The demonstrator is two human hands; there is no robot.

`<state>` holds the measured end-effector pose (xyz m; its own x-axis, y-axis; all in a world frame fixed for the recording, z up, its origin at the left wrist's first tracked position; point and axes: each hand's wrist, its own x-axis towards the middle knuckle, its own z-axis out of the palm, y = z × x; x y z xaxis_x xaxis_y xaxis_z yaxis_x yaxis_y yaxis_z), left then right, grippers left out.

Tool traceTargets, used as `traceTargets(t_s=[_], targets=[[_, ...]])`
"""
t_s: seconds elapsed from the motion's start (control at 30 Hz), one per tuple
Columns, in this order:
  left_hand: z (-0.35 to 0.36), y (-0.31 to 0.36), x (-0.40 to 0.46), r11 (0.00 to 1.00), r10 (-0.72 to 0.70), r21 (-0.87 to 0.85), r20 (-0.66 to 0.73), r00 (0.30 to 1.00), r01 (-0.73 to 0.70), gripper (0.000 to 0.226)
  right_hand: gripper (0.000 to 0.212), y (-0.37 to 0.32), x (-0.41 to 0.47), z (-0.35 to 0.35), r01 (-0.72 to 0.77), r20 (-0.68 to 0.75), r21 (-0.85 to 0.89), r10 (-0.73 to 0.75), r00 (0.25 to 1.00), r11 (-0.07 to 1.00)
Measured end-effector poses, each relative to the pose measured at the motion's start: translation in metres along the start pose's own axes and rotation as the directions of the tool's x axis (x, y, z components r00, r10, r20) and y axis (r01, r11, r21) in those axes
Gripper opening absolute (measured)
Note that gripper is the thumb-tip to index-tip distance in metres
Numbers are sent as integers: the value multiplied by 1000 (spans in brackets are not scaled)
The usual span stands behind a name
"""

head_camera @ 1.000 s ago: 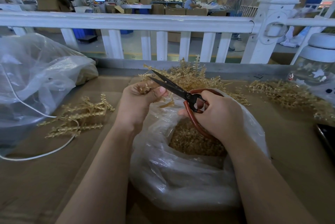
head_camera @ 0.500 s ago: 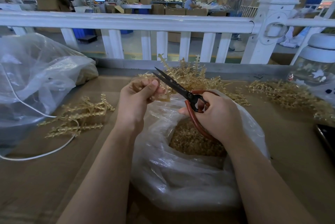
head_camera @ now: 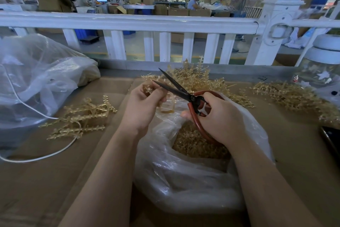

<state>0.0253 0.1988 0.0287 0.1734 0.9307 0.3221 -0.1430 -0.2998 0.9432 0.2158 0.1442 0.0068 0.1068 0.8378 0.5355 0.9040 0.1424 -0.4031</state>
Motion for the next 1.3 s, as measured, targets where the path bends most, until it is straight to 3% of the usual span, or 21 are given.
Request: traceTargets(t_s=[0.1, 0.63, 0.93, 1.3], targets=[[2, 2, -3, 1000, 0, -1, 54, 999, 0, 11, 75, -1, 0, -1, 5, -10, -8, -6, 1000, 1000], [4, 0, -1, 997, 3, -81, 120, 993, 6, 25, 67, -1, -2, -2, 63, -95, -21, -65, 993, 998], [3, 0, -1, 995, 10, -97, 134, 991, 3, 25, 81, -3, -1, -2, 39, -65, -30, -41, 997, 999], [2, 2, -2, 996, 37, -89, 174, 984, -22, 23, 77, -5, -1, -3, 12, -24, -9, -12, 1000, 1000]])
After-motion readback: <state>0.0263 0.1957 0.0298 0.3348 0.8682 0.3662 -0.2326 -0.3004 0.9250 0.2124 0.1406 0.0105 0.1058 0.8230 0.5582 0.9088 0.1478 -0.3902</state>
